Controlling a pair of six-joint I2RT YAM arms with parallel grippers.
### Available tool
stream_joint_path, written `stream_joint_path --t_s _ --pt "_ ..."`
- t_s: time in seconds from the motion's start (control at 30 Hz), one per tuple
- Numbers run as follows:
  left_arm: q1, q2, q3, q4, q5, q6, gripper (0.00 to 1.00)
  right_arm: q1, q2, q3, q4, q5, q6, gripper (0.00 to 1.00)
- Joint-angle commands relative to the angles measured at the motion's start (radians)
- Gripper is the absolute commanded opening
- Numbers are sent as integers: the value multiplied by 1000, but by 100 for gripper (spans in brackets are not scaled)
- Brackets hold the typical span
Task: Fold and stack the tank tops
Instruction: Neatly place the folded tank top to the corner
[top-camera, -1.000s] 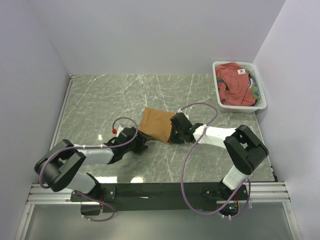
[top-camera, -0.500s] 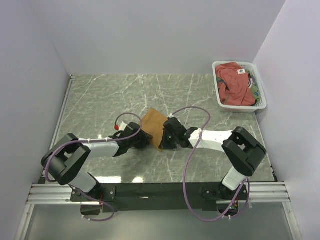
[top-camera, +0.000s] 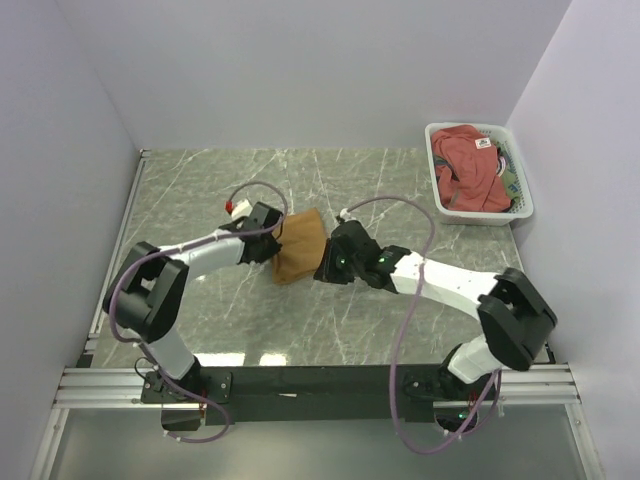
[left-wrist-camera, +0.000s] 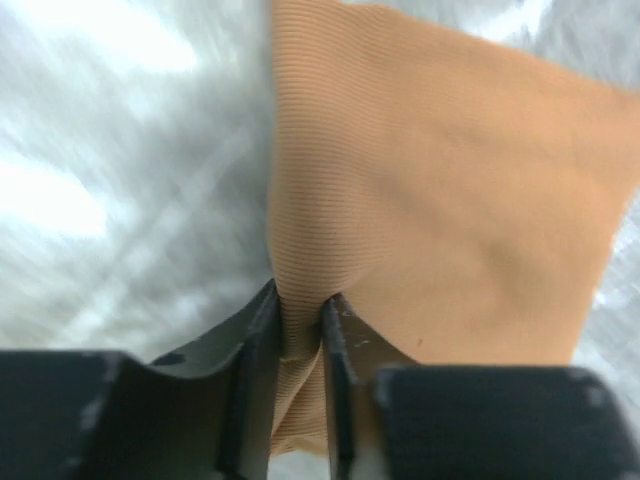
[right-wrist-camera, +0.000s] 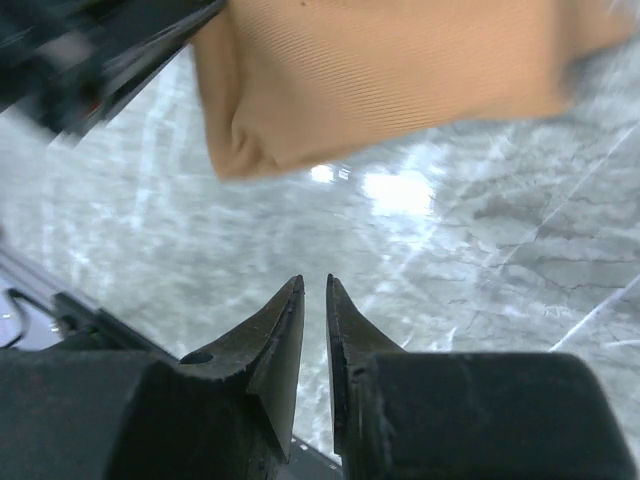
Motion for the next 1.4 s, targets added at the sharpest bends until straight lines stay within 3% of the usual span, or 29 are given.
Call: stream_joint_path --t_s 0.0,0.23,0.37,0.53,0.97,1.37 --pt "49 39 131 -99 -139 234 24 -8 -107 49 -42 54 -53 22" --pt "133 275 402 -121 -426 553 18 -32 -196 52 -79 41 -119 22" --pt "199 433 580 -151 -520 662 1 -43 -231 44 -88 19 -148 22" --pt "294 533 713 -53 -572 825 0 -45 -270 44 -107 18 -181 22" --pt "463 784 1068 164 -547 1257 0 -51 -245 64 -102 -36 -221 22" --pt "649 869 1240 148 -430 1230 0 -60 -120 116 -88 -62 -234 21"
